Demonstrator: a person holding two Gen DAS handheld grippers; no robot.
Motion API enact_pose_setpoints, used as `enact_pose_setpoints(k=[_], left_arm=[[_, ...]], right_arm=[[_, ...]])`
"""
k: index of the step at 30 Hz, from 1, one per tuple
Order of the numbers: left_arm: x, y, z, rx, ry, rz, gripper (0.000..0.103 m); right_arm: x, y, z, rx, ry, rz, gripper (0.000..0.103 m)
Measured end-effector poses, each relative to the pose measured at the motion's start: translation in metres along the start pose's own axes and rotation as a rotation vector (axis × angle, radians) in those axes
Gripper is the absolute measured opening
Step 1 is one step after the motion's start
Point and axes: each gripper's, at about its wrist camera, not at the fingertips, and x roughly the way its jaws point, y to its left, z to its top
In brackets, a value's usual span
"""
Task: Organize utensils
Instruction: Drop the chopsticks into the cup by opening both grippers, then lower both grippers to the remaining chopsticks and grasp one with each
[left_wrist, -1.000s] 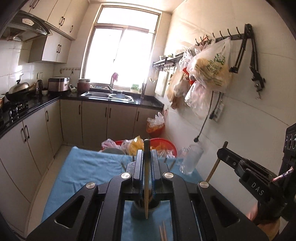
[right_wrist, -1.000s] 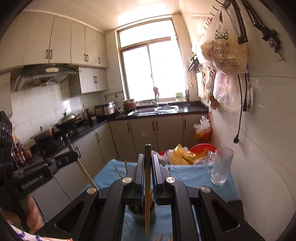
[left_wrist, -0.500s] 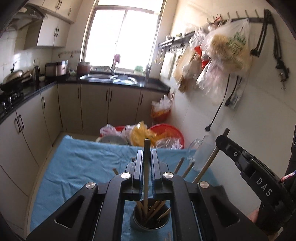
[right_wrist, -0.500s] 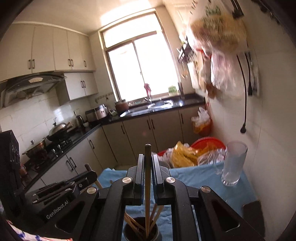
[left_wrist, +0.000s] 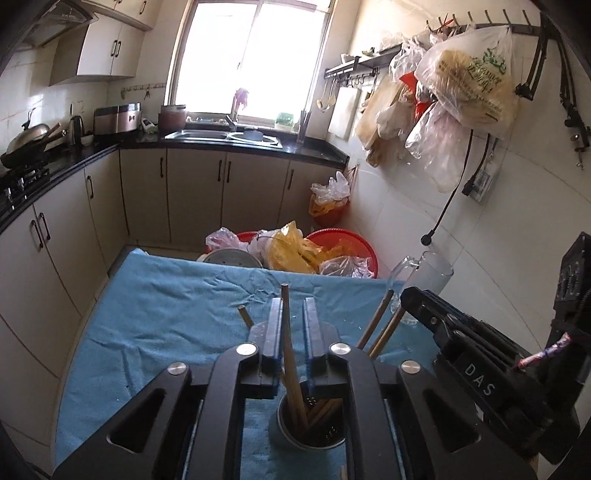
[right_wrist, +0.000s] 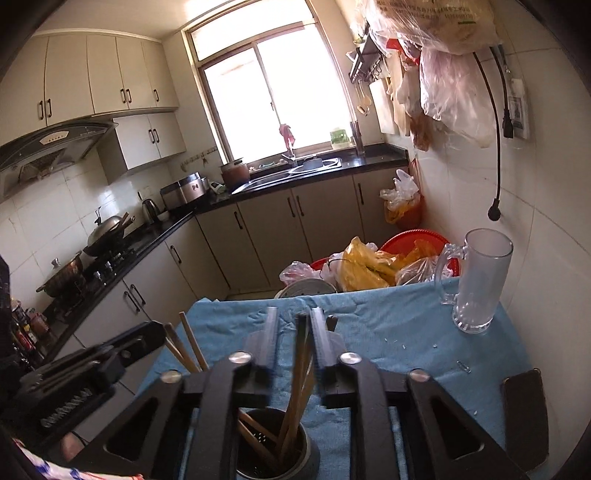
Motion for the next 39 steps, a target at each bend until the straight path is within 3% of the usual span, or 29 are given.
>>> enact_pose_setpoints(k=[4, 11, 13, 17, 22, 24, 28, 31, 39], left_arm=[[-0.026, -0.003, -0.002, 0.025, -0.055, 0.023, 0.042], [-0.079, -0.006, -0.027, 0.061, -0.102, 0.01, 0.051], [-0.09, -0.005, -0.041, 0.067, -0.104, 0.006, 0.057], [-0.096, -0.005, -0.079, 0.072, -0.058, -0.008, 0.06], [-0.064, -0.006, -0.138, 0.07, 0.099, -0.032, 0.06], [-0.046, -0.007, -0.162, 0.058, 0.173, -0.042, 0.059], [-0.009, -0.023, -0.2, 0.098, 0.303, -0.068, 0.039], [0.009, -0.036, -0.218, 0.135, 0.366, -0.077, 0.027], [0.04, -0.057, -0.229, 0.195, 0.4, -0.064, 0.02]], right_arm=[[-0.019, -0.002, 0.004, 0.011, -0.017, -0.003, 0.032], [-0.057, -0.011, -0.016, -0.013, -0.001, -0.025, 0.052], [-0.066, -0.02, -0.033, -0.022, 0.035, -0.036, 0.056], [-0.069, -0.043, -0.084, -0.043, 0.152, -0.074, 0.057], [-0.063, -0.07, -0.161, -0.038, 0.333, -0.08, 0.057], [-0.062, -0.073, -0.184, -0.054, 0.378, -0.071, 0.051], [-0.065, -0.07, -0.213, -0.117, 0.417, -0.055, 0.043], [-0.065, -0.064, -0.225, -0.165, 0.433, -0.053, 0.038], [-0.056, -0.06, -0.227, -0.195, 0.435, -0.059, 0.035]])
